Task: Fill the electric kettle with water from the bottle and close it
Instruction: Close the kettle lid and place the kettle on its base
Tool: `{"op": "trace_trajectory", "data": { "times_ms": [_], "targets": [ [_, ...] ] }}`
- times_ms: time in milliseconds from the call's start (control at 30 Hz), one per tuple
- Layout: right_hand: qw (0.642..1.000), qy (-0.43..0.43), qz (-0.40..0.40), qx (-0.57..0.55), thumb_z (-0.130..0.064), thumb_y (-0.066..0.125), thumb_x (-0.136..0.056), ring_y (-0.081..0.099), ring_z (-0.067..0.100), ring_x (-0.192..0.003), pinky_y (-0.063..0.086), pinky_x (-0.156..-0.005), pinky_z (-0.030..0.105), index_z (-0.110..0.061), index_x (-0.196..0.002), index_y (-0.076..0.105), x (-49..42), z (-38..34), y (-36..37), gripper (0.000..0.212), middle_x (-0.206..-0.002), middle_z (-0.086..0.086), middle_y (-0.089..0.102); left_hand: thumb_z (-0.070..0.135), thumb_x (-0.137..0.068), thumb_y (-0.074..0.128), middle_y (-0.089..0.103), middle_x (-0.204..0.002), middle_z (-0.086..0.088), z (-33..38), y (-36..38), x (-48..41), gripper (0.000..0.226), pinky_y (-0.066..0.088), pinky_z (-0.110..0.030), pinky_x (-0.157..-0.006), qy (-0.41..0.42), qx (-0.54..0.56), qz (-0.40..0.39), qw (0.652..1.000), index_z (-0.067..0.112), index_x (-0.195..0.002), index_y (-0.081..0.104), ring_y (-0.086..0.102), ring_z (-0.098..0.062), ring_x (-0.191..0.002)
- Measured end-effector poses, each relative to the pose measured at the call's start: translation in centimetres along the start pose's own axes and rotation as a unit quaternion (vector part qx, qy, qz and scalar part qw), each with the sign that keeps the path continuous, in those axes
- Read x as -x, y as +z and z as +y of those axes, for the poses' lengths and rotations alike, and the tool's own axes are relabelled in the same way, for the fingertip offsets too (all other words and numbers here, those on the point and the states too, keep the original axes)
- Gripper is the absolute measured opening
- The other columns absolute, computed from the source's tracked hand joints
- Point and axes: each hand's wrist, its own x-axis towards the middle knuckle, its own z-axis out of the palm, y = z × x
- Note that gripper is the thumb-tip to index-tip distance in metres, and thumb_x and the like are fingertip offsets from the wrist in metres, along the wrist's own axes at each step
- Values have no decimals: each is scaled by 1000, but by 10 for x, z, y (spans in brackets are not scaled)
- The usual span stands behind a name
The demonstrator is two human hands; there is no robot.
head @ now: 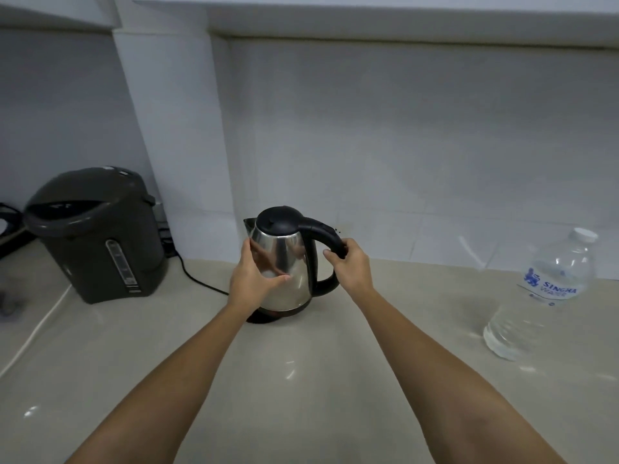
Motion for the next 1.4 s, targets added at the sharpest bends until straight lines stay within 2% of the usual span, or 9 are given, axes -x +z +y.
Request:
{"op": "trace_trajectory", "data": {
  "times_ms": [100,267,533,700,800,967,1133,1200,1400],
  "targets": [
    [1000,18,2,2,-26,65,-90,60,19,-92,48,-85,31,-14,-111,59,-5,1,28,25,-95,0,63,33,-59,90,59,-121,5,-19,-12,-19,100,47,-33,-94,2,-2,-17,1000,25,-137,29,58,-21,-116],
    [998,54,13,0,-26,65,-90,59,19,-92,48,-86,32,-13,-110,58,-11,6,62,24,-96,2,62,36,-57,91,59,-129,0,-49,-19,-44,107,48,-39,-99,-1,-11,-41,999,26,-141,26,56,-22,-119],
    [997,75,7,-16,-20,63,-91,57,20,-96,46,-89,31,-11,-113,57,-18,9,82,24,-99,3,61,42,-57,89,57,-131,0,-74,-11,-53,113,50,-41,-96,-11,-34,-27,999,27,-145,19,57,-23,-120],
    [998,57,0,19,-18,64,-91,58,20,-101,45,-90,29,-14,-125,57,-22,6,79,34,-103,-1,60,42,-61,86,45,-143,-2,-77,-1,-43,117,50,-40,-95,-1,-34,6,999,25,-149,11,52,-24,-126],
    [998,54,30,-19,-11,61,-93,57,14,-102,43,-93,26,-24,-141,41,-13,6,82,54,-111,-3,59,41,-63,86,43,-143,-2,-79,-2,-47,116,48,-38,-94,0,-34,-3,999,25,-149,10,50,-24,-127],
    [997,-16,35,63,-7,55,-93,54,21,-122,43,-106,38,-36,-146,31,3,15,86,65,-132,5,57,42,-63,86,43,-146,-3,-84,-7,-51,118,47,-41,-98,-4,-29,-23,999,27,-150,9,49,-25,-129],
    [987,-50,5,150,-7,51,-93,52,20,-109,40,-94,28,-35,-151,21,6,11,82,71,-127,9,52,40,-64,86,43,-147,-4,-85,-8,-50,118,45,-42,-102,4,-24,-29,999,28,-151,7,48,-26,-131],
    [985,-54,-4,165,-6,51,-92,52,19,-104,40,-91,28,-38,-150,20,8,10,81,73,-126,8,52,40,-64,86,43,-147,-4,-86,-9,-49,118,45,-42,-102,6,-25,-29,999,29,-151,7,48,-26,-132],
    [983,-59,-4,175,-4,51,-88,55,26,-110,44,-92,32,-36,-148,23,6,12,79,74,-124,10,55,38,-64,86,36,-152,-3,-89,-8,-49,118,45,-44,-104,19,-24,-24,999,28,-151,7,45,-26,-134]
  ]
}}
